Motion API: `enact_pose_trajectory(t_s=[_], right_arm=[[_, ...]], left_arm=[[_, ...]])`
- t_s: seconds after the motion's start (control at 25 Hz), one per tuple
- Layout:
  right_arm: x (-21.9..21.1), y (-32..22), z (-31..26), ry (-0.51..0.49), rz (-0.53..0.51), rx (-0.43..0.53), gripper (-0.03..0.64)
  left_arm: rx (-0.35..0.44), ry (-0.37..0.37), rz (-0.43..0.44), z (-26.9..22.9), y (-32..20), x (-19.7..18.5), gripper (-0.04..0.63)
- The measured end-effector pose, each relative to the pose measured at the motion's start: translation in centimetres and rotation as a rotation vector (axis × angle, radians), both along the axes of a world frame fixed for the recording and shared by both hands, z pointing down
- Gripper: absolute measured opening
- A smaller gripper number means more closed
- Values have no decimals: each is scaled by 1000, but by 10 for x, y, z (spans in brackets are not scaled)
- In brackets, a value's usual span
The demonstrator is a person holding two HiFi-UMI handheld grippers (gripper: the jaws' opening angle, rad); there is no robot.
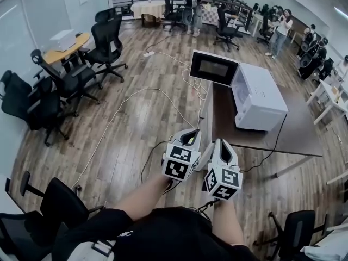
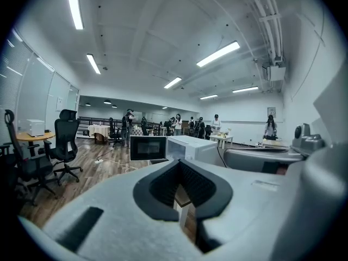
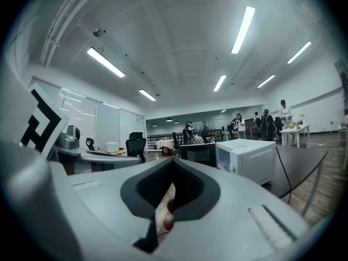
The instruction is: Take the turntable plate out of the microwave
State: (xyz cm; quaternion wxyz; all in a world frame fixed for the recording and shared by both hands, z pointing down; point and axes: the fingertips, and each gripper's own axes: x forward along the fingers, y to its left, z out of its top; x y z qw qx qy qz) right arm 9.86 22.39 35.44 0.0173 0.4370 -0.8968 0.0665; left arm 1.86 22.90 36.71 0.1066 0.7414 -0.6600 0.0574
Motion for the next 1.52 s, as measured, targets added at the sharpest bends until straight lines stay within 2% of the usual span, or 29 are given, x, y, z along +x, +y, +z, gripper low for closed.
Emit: enact_pose_trajectory(t_s=[0.24, 0.36, 0.6, 1.08, 1.52], right_arm=[[29, -35, 3, -15, -14, -9, 6], [39, -42, 5, -2, -26, 6, 6], [56, -51, 20, -4, -37, -26, 6], [68, -90, 29, 8, -3, -10, 6], [51, -191, 33, 17, 68, -6, 6]], left_arm=[[5, 8, -21, 1, -36, 26, 9], [8, 21, -36, 5, -45, 36, 9], [-17, 21, -31, 17, -58, 53, 9], [-3, 21, 7, 20, -101, 58, 9], [-7, 12, 78, 32, -204, 48, 9]])
